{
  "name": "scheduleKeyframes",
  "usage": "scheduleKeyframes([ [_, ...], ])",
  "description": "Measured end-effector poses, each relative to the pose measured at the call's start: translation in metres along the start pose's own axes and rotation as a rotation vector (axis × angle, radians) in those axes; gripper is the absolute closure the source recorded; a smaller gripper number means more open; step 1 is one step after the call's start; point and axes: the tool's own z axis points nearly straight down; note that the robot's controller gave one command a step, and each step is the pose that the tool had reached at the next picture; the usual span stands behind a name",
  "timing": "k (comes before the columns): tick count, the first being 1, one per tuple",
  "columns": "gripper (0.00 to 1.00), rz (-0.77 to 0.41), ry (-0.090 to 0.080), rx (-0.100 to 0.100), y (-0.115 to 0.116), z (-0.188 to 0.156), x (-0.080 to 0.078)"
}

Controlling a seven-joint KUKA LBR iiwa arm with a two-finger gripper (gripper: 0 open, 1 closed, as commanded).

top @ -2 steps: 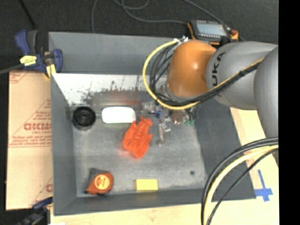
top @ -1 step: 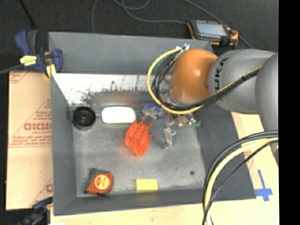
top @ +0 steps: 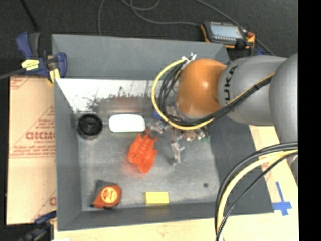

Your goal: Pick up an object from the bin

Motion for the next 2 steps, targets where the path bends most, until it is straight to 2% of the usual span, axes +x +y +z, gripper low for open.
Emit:
scheduleKeyframes([
  [1,0.00,-0.278,-0.001,0.000,0.016,0.000,-0.001],
  [2,0.00,-0.315,0.000,0.002,0.038,-0.002,-0.037],
])
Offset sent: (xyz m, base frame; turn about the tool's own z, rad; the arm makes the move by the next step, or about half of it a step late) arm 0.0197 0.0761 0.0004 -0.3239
